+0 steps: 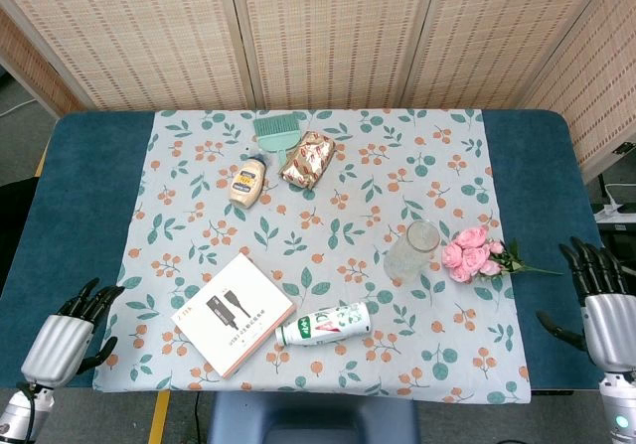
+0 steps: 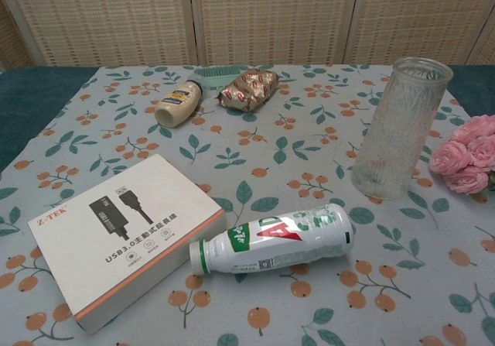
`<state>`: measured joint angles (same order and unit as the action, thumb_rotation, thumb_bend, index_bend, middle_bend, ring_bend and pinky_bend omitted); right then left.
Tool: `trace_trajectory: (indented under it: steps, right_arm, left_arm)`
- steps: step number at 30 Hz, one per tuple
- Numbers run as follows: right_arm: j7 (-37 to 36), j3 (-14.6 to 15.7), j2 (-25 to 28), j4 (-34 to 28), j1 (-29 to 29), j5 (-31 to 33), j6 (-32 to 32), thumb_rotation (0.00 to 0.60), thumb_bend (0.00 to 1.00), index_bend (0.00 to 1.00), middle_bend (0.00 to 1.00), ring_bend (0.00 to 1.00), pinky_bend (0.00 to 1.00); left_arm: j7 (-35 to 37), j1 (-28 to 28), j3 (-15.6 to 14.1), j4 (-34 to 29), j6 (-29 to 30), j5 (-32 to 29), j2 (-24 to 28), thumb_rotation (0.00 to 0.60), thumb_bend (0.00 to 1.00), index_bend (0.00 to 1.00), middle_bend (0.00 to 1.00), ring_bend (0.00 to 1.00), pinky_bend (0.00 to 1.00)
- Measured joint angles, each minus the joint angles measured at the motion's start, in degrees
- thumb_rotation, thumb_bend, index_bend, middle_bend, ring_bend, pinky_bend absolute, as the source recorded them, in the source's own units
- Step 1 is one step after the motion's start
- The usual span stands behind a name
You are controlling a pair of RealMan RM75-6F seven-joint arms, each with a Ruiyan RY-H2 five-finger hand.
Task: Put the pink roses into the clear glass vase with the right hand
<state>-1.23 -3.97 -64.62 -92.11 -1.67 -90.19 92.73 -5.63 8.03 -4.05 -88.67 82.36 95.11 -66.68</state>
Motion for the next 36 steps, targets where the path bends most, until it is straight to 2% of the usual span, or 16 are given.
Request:
trace_trajectory:
  steps: [6, 7, 8, 9, 10, 11, 12, 13, 14, 15, 18, 21, 26, 31, 36]
  right_arm:
    - [-0.1, 0.5, -0.6, 0.7, -0.1, -1.3, 0.1, 0.600, 0.07, 0.00, 0.01, 0.00, 0.01]
    - [-0.2, 0.6, -0.6, 0.7, -0.1, -1.4, -0.1, 0.600, 0.07, 0.00, 0.03, 0.00, 0.02]
    - [-0.1, 0.7, -0.5, 0.7, -0.1, -1.4, -0.2, 0.600, 0.07, 0.00, 0.10, 0.03, 0.05]
    - [0.0, 0.7, -0.5, 0.7, -0.1, -1.4, -0.2, 0.600, 0.07, 0.00, 0.21, 0.11, 0.11]
    - [0.4, 0.5, -0.6, 0.8, -0.1, -1.4, 0.0, 0.600, 0.07, 0.00, 0.32, 0.24, 0.19]
    - [0.8, 0.4, -0.8, 0.9, -0.1, -1.2, 0.1, 0.600, 0.07, 0.00, 0.45, 0.44, 0.35]
    - [1.3, 0.2, -1.0, 0.9, 0.0, -1.0, 0.2, 0.600, 0.07, 0.00, 0.59, 0.67, 0.54]
    - [2.1, -0.1, -1.3, 0.9, 0.0, -0.3, 0.3, 0.600, 0.07, 0.00, 0.64, 0.75, 0.61]
    - [2.6, -0.3, -1.5, 0.8, -0.1, 0.3, 0.1, 0.600, 0.07, 0.00, 0.73, 0.87, 0.74]
    - [2.9, -0.4, -1.5, 0.5, -0.2, 1.0, -0.4, 0.600, 0.07, 0.00, 0.77, 0.91, 0.79]
    - [3.6, -0.6, -0.1, -1.2, -1.4, 3.1, -4.7, 0.600, 0.06, 0.00, 0.83, 0.97, 0.86]
    - [5.0, -1.4, 2.7, -4.0, -3.7, 7.8, -12.2, 0.600, 0.06, 0.00, 0.87, 1.00, 0.90]
    - [11.0, -3.9, 4.9, -6.5, -9.5, 22.8, -24.0, 0.600, 0.06, 0.00, 0.88, 1.00, 0.91]
    - [19.5, -5.8, 3.5, -6.2, -16.6, 38.4, -31.8, 0.600, 0.06, 0.00, 0.88, 1.00, 0.91]
    - [23.7, -6.6, -0.2, -3.7, -23.2, 47.9, -40.2, 0.600, 0.05, 0.01, 0.89, 1.00, 0.91]
  left_arm:
    - [-1.0, 0.0, -0.1, -0.2, -0.1, 0.2, -0.2, 0.600, 0.35, 0.10, 0.15, 0.05, 0.28]
    - [-1.0, 0.1, -0.2, -0.3, -0.3, 0.4, -0.2, 0.600, 0.35, 0.10, 0.15, 0.05, 0.28]
    - [-1.0, 0.1, -0.2, -0.3, -0.4, 0.5, -0.2, 0.600, 0.35, 0.10, 0.15, 0.05, 0.28]
    - [-1.1, 0.2, -0.3, -0.2, -0.5, 0.6, -0.2, 0.600, 0.35, 0.10, 0.15, 0.05, 0.28]
    - [-1.1, 0.2, -0.3, -0.2, -0.6, 0.6, -0.3, 0.600, 0.35, 0.10, 0.15, 0.05, 0.28]
    - [-1.1, 0.2, -0.4, -0.2, -0.8, 0.5, -0.3, 0.600, 0.35, 0.10, 0.15, 0.05, 0.28]
    - [-0.9, 0.2, -0.4, -0.2, -0.8, 0.4, -0.2, 0.600, 0.35, 0.10, 0.15, 0.05, 0.28]
    - [-0.7, 0.1, -0.4, -0.3, -0.8, 0.3, -0.1, 0.600, 0.35, 0.10, 0.15, 0.05, 0.28]
    - [-0.7, 0.1, -0.4, -0.5, -0.6, 0.3, 0.1, 0.600, 0.35, 0.11, 0.15, 0.05, 0.28]
    - [-0.6, 0.0, -0.5, -0.8, -0.4, 0.3, 0.3, 0.600, 0.35, 0.11, 0.15, 0.05, 0.28]
    - [-0.4, -0.4, -0.3, -1.2, 0.7, 0.4, 0.8, 0.600, 0.35, 0.11, 0.16, 0.05, 0.28]
    - [0.1, -0.8, -0.2, -1.4, 1.5, 0.5, 1.0, 0.600, 0.35, 0.11, 0.16, 0.05, 0.28]
    - [0.4, -0.7, 0.1, -1.3, 1.3, 0.0, 1.0, 0.600, 0.35, 0.11, 0.16, 0.05, 0.28]
    - [0.6, -0.7, 0.3, -1.2, 0.8, -0.7, 1.0, 0.600, 0.35, 0.11, 0.16, 0.05, 0.28]
    - [0.0, -0.5, 0.1, -1.2, 0.2, -0.3, 0.9, 0.600, 0.35, 0.11, 0.16, 0.05, 0.28]
